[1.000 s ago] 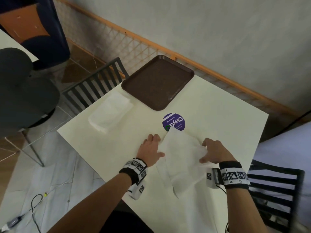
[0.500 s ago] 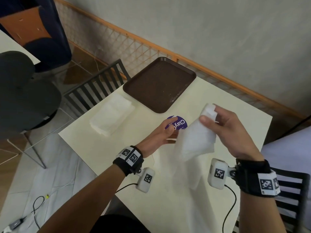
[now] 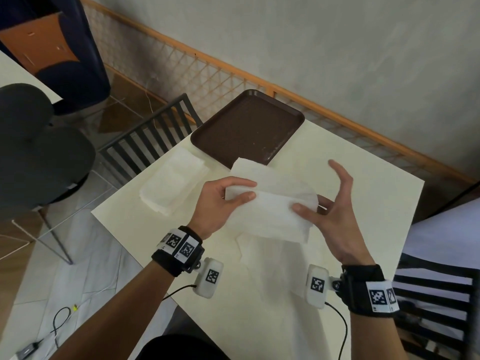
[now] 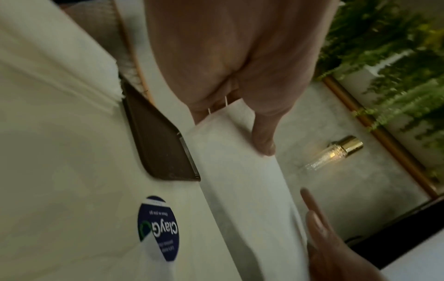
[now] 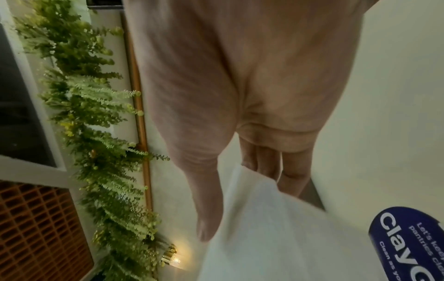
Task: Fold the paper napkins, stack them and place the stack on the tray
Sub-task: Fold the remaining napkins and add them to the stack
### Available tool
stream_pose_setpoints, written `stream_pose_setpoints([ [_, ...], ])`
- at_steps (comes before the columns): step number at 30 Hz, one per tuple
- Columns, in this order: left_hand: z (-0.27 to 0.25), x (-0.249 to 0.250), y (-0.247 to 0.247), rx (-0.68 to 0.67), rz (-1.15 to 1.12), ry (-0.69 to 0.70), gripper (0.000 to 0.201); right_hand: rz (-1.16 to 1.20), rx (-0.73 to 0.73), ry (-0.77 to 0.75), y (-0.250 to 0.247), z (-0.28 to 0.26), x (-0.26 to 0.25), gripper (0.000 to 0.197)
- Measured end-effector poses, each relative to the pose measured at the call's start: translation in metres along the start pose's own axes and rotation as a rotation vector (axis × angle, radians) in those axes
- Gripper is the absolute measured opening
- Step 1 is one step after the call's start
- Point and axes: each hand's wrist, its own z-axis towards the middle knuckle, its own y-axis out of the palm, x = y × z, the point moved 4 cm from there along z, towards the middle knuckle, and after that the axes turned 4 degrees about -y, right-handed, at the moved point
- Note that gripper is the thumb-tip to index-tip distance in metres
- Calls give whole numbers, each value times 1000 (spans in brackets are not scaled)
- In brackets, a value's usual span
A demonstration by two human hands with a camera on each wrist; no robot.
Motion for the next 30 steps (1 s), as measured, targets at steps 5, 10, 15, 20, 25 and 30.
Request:
stream_pose_setpoints([
  [5, 1, -4, -13, 105, 109, 28, 24, -198, 31, -41, 11, 12, 8, 41],
  [10, 3, -7, -30, 211, 239, 126, 12, -363, 81, -93, 20, 28, 13, 18],
  [15, 3, -11, -63, 284, 396, 111, 12, -398, -37, -130, 46, 59, 9, 5],
  [20, 11, -31, -112, 378, 333, -33, 20, -238, -186, 22, 114, 105, 19, 48],
  [25, 18, -66, -172, 532, 359, -131, 10, -396, -164, 28, 181, 169, 44, 53],
  [30, 29, -103, -215, 583, 458, -281, 12, -515, -205, -25, 254, 221, 74, 39],
])
